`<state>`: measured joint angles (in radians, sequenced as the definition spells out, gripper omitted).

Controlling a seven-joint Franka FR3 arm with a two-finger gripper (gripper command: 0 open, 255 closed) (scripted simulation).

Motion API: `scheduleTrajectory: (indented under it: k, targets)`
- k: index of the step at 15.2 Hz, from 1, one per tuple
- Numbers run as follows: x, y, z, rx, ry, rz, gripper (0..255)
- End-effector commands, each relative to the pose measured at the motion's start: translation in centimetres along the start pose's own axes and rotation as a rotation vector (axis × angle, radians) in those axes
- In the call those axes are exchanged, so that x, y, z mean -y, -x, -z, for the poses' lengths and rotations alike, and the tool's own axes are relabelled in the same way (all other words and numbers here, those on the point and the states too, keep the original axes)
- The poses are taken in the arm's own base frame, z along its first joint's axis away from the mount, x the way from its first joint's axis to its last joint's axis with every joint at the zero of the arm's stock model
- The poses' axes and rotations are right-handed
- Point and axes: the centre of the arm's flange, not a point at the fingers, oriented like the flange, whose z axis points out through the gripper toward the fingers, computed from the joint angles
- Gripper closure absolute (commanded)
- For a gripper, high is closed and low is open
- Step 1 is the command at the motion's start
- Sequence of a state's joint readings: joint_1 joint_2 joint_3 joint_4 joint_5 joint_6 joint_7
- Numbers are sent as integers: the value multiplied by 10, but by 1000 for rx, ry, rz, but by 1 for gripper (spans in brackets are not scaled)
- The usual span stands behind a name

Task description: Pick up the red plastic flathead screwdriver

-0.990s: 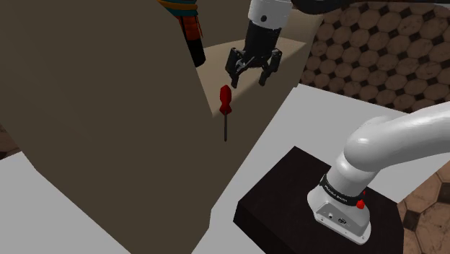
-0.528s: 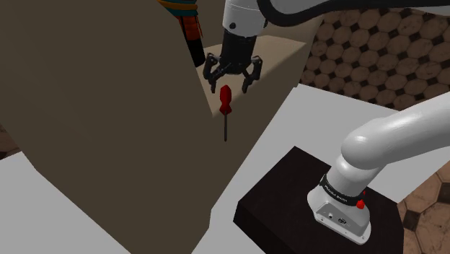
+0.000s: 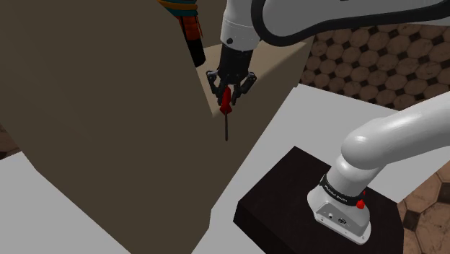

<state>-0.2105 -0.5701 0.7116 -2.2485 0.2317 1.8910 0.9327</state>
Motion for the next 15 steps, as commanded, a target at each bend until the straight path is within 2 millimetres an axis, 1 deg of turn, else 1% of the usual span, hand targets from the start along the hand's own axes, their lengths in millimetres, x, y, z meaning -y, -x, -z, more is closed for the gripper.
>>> scheduleTrajectory:
  k: [1,8,15]
  targets:
    - [0,0,-1,0,0,0,255]
    - [0,1,-1,0,0,0,255]
    - [0,-5,36,0,0,0,255]
